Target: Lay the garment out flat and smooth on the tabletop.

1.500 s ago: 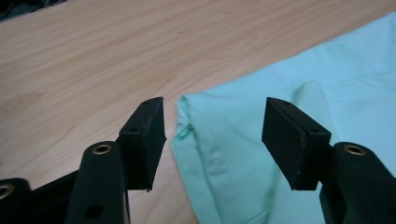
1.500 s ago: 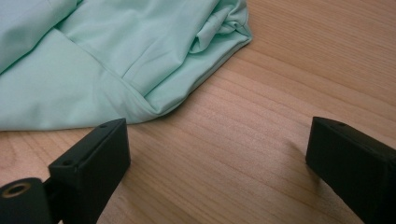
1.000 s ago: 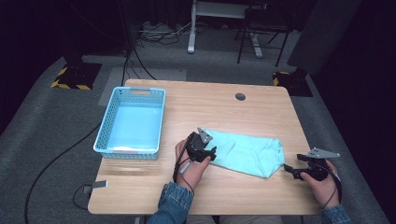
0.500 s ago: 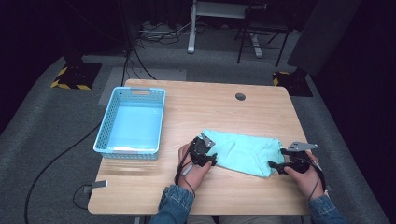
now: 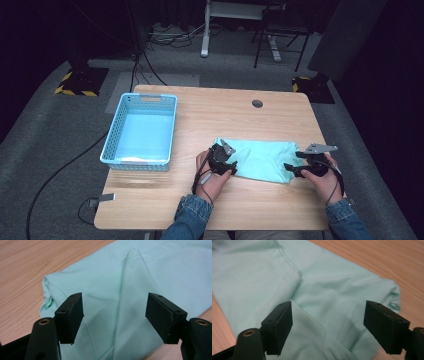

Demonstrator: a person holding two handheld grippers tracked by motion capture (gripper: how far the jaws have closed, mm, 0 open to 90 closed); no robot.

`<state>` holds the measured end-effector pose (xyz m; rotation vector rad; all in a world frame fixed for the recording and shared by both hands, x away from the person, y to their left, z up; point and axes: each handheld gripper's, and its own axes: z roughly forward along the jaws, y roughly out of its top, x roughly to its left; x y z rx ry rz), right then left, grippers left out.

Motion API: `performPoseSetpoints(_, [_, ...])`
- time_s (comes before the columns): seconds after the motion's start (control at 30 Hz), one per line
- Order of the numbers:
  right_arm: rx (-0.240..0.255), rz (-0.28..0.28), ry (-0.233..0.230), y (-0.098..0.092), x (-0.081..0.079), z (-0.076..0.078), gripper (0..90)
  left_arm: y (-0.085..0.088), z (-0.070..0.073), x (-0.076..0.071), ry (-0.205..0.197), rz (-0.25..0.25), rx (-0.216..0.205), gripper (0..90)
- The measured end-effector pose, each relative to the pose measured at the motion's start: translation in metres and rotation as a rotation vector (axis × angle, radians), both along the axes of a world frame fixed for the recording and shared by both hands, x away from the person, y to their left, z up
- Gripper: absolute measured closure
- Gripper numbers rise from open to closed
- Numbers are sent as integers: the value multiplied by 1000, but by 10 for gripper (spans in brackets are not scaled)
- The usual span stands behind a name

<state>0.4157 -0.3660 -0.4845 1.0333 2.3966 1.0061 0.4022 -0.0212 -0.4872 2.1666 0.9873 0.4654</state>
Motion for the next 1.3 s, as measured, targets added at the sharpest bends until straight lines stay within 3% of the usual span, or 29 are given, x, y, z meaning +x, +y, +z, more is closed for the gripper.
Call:
performPoseSetpoints(0.5, [-13, 145, 2, 61, 20, 7, 317, 47, -7, -26, 16, 89, 17, 280])
performPoseSetpoints(0.6, [-19, 174, 6, 74, 27, 5, 327, 55, -13, -29, 27, 100, 40, 278])
performPoseSetpoints(0.67, [-22, 192, 10, 82, 30, 4, 339, 60, -15, -32, 31, 107, 20, 273])
performPoseSetpoints(0.8, [-25, 214, 21, 92, 35, -1, 364, 67, -15, -35, 33, 110, 23, 263])
performPoseSetpoints(0.87, [-24, 216, 36, 95, 38, -4, 382, 72, -16, -38, 43, 105, 0, 258])
performPoseSetpoints(1.03, [-19, 242, 63, 98, 37, -8, 562, 80, -19, -43, 38, 98, -28, 238])
performPoseSetpoints(1.17, [-41, 268, 70, 103, 32, -5, 811, 80, -20, -45, 30, 94, -37, 225])
performPoseSetpoints(1.3, [-73, 286, 37, 109, 27, 0, 875, 81, -20, -45, 30, 88, -36, 222])
